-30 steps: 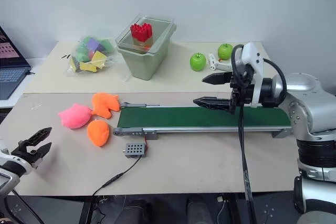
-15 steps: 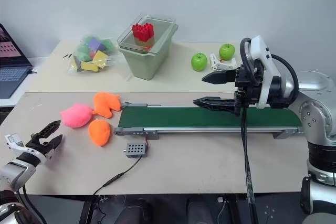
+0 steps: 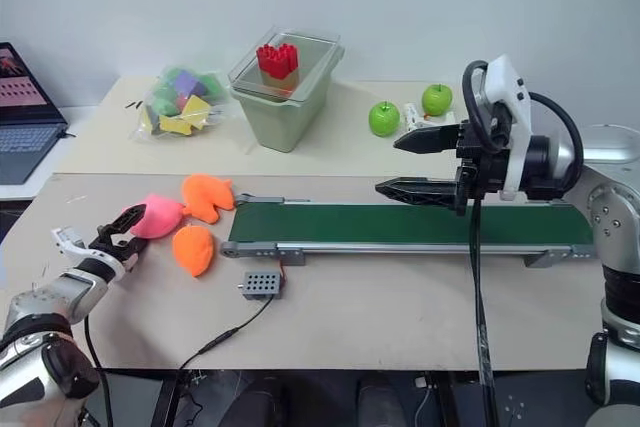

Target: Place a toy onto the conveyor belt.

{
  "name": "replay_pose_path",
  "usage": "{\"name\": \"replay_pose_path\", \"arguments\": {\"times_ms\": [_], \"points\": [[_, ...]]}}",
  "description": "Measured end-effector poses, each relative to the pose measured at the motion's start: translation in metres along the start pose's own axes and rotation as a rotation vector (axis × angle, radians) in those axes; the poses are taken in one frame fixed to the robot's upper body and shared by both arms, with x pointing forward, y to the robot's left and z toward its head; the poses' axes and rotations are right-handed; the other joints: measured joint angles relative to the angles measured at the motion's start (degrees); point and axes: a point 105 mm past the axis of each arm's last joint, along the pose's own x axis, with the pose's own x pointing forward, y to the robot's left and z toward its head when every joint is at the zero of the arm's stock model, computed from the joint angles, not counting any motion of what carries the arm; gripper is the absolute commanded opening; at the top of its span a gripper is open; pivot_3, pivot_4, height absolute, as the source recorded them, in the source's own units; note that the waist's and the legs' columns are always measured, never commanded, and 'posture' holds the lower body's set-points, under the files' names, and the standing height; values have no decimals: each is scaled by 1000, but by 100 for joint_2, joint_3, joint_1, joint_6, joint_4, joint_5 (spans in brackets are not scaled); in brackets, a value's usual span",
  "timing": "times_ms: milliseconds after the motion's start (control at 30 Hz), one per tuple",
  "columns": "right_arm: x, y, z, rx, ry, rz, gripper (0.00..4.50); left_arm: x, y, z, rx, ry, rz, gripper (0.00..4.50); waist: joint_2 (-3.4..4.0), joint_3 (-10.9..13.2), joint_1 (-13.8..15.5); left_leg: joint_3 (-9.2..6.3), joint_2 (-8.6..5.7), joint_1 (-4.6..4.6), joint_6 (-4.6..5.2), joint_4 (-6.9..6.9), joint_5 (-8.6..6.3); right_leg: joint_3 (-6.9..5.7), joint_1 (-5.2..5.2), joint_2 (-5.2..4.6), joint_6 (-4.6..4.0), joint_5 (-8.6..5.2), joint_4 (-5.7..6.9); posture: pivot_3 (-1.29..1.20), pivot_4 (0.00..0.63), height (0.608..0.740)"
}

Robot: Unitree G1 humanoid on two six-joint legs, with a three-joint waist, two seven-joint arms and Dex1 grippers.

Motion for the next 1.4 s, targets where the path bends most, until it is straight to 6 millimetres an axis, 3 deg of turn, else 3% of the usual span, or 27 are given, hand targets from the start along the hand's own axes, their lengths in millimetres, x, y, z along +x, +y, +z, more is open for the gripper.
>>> {"name": "replay_pose_path", "arguments": {"times_ms": [233, 400, 567, 667, 833, 900, 1000, 1067, 1167, 1267, 1400], "points": [[-3, 0, 1, -16, 23, -23, 4500, 4, -1, -6, -6, 16, -18, 1097, 0, 0, -32, 1, 0, -4, 1, 0, 0, 1, -1, 0, 0, 0, 1, 0, 150, 740], [-3, -1, 0, -15, 28, -39, 4500, 0, -5, 3, -36, -27, -60, 1097, 0, 0, -44, 1, 1, -4, 1, 0, 0, 1, -3, 0, 0, 0, 2, 0, 150, 740], [-4, -3, -1, -13, 30, -46, 4500, -21, -14, 26, -19, -76, -116, 1097, 0, 0, -101, -2, 3, -6, 2, -3, -1, 1, -4, 0, 0, 0, 2, 0, 150, 740], [-4, -4, -2, -9, 34, -54, 4500, -32, -43, 41, 63, -103, -183, 1097, -10, 5, -98, -11, 7, -14, 1, -1, -1, 1, -7, -4, 0, 0, -1, 0, 150, 740], [-1, -7, -5, -2, 35, -60, 4500, -18, -132, 49, 540, -157, -244, 1097, -13, 6, 69, -7, -9, -14, -7, -2, 4, -5, -2, -20, 1, 1, -11, 0, 150, 740], [2, -7, -8, 3, 32, -61, 4500, -8, -162, 35, 808, -128, -257, 1097, -13, 6, 74, -3, -12, -16, -9, -1, 5, -3, 0, -20, 4, 3, -17, 0, 150, 740], [5, -7, -10, 9, 21, -56, 4500, 5, -195, -11, 1271, -2, -345, 1097, -11, 4, 68, 3, -14, -22, -12, -3, 6, -1, -2, -20, 6, 4, -26, 0, 150, 740], [6, -6, -14, 20, 20, -57, 4500, 10, -203, -42, 1476, 55, -409, 1097, -9, 4, 61, 5, -14, -23, -7, -7, 4, 0, 0, -19, 7, 4, -26, 0, 150, 740], [8, -7, -18, 32, 14, -67, 4500, 18, -193, -83, 1749, 150, -470, 1097, -9, 4, 4, 5, -10, -46, 1, -5, 0, -1, -14, -12, 9, 5, -25, 0, 150, 740], [7, -8, -20, 39, 9, -86, 4500, 19, -181, -105, 2008, 199, -530, 1097, -9, 4, -41, 6, -5, -55, 5, -6, -3, -1, -23, -4, 9, 5, -28, 0, 150, 740], [7, -5, -25, 45, 7, -102, 4500, 13, -173, -120, 2368, 191, -667, 1097, -8, 4, -10, 6, -5, -61, 11, -3, -6, -2, -23, -5, 9, 5, -30, 0, 150, 740]]}}
